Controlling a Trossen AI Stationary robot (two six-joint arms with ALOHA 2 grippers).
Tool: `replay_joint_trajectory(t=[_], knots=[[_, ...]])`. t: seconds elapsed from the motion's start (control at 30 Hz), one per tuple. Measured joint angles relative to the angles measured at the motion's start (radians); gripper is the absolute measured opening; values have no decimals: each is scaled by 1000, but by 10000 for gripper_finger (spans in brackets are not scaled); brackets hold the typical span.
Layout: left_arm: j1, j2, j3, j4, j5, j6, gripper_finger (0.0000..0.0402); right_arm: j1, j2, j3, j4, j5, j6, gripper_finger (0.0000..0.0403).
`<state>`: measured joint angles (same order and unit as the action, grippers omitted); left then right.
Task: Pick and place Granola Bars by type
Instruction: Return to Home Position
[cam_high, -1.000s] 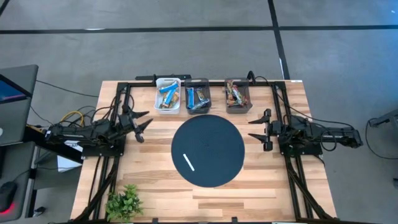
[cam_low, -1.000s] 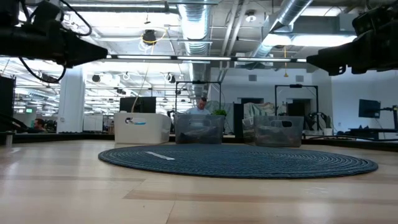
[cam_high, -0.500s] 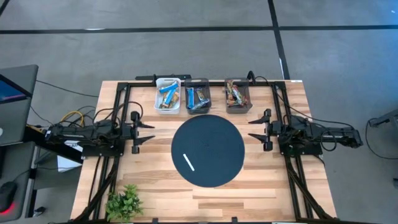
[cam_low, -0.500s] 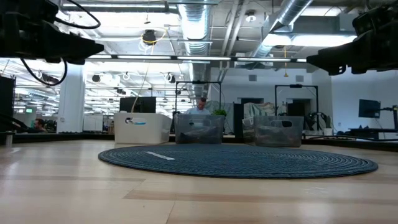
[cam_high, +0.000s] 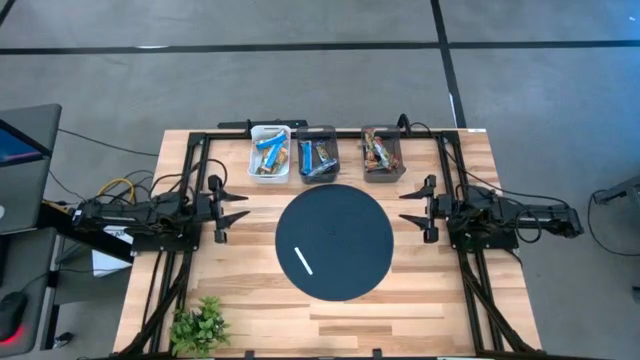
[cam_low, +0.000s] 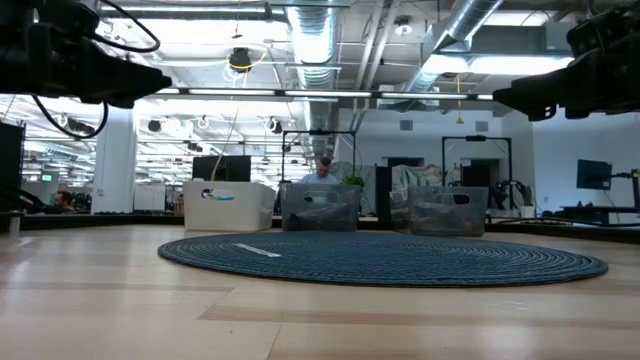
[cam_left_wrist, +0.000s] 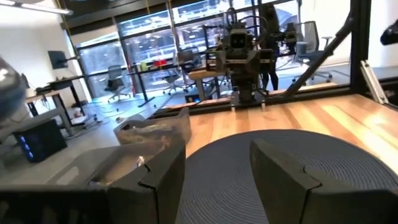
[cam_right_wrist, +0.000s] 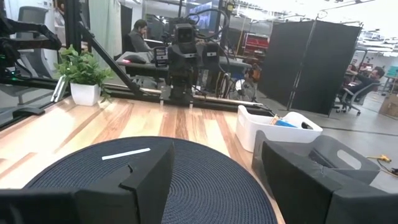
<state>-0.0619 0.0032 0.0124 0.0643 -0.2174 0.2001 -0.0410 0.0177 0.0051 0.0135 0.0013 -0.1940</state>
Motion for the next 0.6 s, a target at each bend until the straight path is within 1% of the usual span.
replay_joint_trajectory(t=[0.13,0.6], knots=[[0,2,0,-2,0,-27,174,0,0,0,0,0,0,240],[0,2,0,-3,-5,-19,174,0,0,0,0,0,2,240]])
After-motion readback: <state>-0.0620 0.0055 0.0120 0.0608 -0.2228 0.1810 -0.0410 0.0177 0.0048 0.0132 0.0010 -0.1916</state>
